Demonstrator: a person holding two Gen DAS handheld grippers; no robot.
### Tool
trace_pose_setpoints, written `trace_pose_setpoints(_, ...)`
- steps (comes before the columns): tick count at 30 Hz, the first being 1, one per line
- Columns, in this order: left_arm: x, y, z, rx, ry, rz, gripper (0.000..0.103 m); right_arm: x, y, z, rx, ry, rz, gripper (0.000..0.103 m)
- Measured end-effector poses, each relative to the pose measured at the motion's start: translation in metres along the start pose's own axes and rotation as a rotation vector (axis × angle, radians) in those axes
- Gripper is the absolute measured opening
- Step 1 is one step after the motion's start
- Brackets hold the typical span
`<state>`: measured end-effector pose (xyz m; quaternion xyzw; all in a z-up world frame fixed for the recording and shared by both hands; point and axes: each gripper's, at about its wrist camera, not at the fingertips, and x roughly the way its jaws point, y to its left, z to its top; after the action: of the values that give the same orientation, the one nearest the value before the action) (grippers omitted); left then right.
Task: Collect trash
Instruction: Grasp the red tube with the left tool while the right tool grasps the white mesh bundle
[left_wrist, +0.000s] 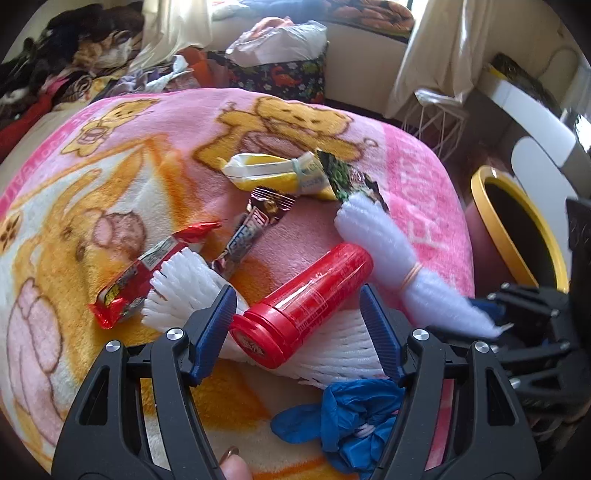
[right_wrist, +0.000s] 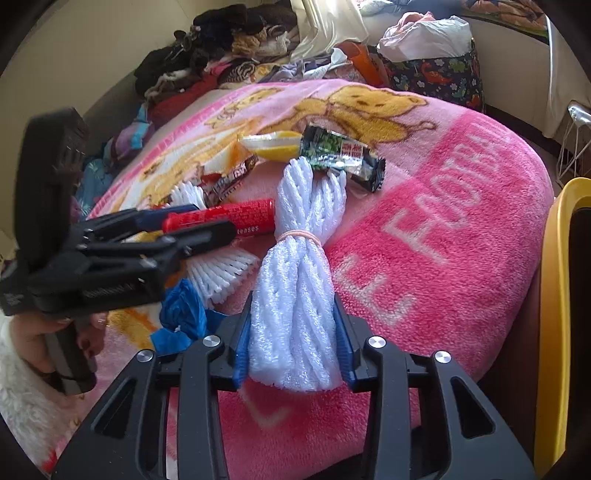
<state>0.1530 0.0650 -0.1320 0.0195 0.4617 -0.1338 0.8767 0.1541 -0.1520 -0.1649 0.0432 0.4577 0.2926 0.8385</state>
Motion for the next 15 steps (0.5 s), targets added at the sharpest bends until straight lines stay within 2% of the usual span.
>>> trace_pose_setpoints(5,0.007,-0.009,0.001,0.058,0.026,0.018,0.06,-0.019,-0.006,-0.001,0.028,-0.028,0.04,0.034)
trace_pose_setpoints(8,0.008,-0.013,0.0,0.072,0.031,0.025,0.054,-0.03,-0.01,-0.003,0.041,-0.041,0.053,0.034)
trace_pose_setpoints(15,0.008,-0.015,-0.003,0.021,0.034,-0.025,0.037,-0.046,-0.023,-0.003,0.069,-0.069,0.028,0.033)
